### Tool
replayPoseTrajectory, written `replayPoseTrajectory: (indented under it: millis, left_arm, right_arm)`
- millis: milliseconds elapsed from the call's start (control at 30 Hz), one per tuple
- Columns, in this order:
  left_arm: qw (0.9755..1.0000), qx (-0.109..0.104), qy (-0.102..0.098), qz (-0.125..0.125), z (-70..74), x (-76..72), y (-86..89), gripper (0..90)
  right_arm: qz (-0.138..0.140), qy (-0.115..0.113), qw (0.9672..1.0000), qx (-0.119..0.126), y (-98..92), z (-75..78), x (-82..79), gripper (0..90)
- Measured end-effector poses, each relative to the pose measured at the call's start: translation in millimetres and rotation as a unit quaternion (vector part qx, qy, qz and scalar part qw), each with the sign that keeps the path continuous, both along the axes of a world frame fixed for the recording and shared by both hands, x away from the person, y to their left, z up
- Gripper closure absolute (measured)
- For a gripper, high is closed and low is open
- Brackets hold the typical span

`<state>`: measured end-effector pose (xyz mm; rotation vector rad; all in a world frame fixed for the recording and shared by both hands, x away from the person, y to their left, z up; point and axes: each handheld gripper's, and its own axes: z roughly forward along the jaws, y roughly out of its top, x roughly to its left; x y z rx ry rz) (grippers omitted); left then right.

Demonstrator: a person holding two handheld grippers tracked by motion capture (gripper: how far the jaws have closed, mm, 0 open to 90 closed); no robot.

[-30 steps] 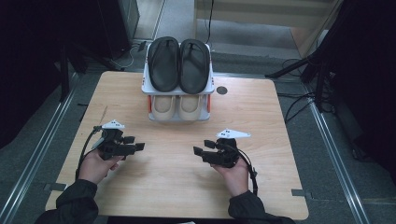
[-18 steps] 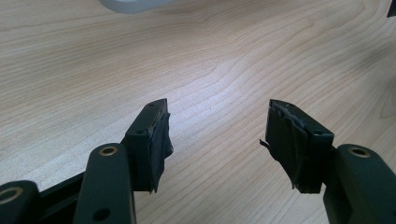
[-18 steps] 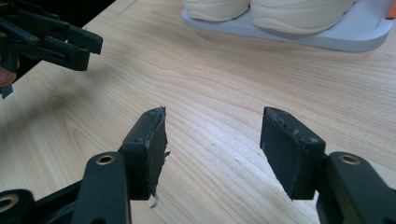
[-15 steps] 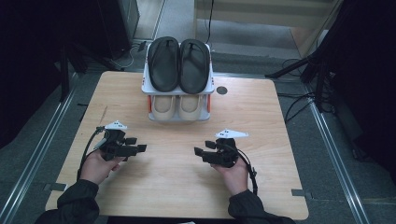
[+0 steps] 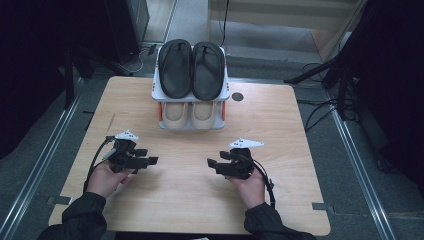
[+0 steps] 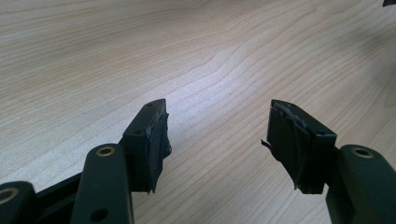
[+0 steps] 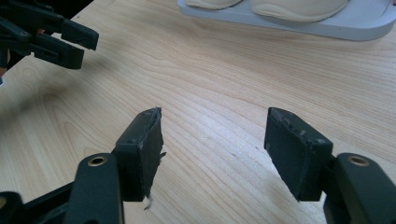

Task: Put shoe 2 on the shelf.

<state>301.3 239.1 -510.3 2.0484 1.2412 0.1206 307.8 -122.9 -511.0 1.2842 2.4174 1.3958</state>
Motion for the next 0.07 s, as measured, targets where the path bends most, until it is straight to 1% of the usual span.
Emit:
replayPoseTrajectory:
  millis: [67]
  left_arm:
    - [1.0000,0.003,0.000,-0.003,-1.1,0.5,-1.3,37.0]
  right_arm:
    - [0.005,0.006,1.0000,0.003,-0.1,-1.0,1.3,36.3]
